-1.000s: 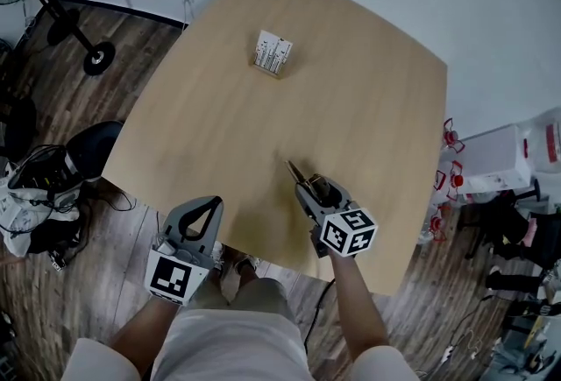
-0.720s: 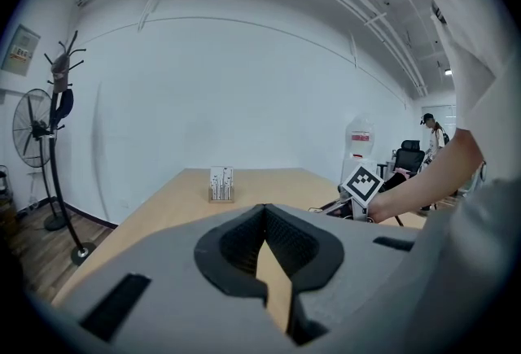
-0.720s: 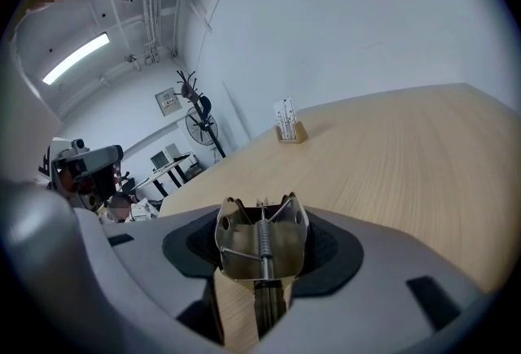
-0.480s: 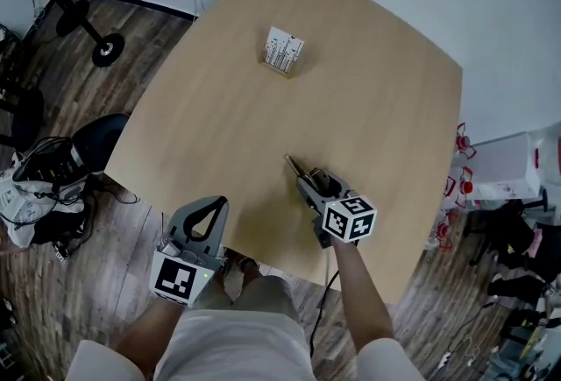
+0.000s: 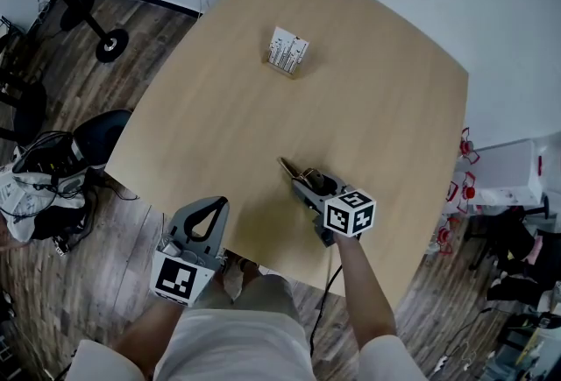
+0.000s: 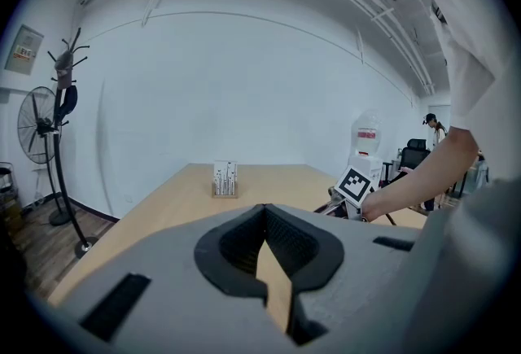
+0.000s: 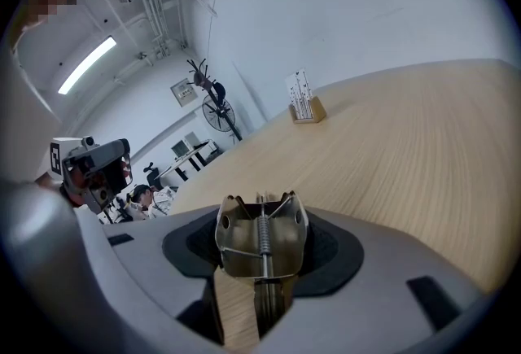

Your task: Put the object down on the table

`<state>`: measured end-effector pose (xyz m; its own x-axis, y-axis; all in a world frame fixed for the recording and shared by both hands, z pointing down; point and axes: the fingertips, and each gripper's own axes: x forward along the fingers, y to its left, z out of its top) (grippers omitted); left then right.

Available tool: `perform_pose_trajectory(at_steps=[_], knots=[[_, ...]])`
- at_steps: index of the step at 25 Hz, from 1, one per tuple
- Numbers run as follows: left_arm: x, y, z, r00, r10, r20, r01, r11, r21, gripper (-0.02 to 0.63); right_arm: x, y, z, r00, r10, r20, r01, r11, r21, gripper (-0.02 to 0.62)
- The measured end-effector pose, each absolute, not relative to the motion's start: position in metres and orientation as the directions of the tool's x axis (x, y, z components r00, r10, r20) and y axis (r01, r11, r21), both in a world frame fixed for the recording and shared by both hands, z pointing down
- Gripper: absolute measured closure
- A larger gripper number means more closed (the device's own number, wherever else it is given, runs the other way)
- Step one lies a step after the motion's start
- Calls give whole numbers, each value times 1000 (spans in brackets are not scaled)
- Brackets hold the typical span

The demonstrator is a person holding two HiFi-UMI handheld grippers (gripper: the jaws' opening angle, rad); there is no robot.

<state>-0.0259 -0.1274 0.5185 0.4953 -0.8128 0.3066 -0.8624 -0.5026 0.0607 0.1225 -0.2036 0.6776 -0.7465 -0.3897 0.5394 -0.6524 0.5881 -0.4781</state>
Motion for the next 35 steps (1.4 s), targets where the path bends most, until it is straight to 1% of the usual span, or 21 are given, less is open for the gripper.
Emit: perform_pose_trajectory(at_steps=[7, 12, 21, 28, 35], knots=[[-24, -129, 524, 494, -811, 314, -863, -502, 62, 600, 129, -219, 681, -705, -417, 573, -687, 603, -405, 376], [-21, -130, 528, 498, -808, 317, -861, -505, 65, 600, 136, -224, 684, -678, -430, 596, -709, 598, -374, 359], [-19, -137, 528, 506, -799, 324, -855, -515, 66, 600, 141, -227, 695, -631, -427, 648, -736, 593, -326, 357], [-21, -137, 529, 507, -797, 329, -855, -512, 77, 600, 142, -230, 701, -583, -434, 687, -756, 599, -264, 327], [-31, -142, 528, 510, -797, 324, -855, -512, 86, 600, 137, -233, 703, -559, -443, 701, -768, 596, -236, 318]])
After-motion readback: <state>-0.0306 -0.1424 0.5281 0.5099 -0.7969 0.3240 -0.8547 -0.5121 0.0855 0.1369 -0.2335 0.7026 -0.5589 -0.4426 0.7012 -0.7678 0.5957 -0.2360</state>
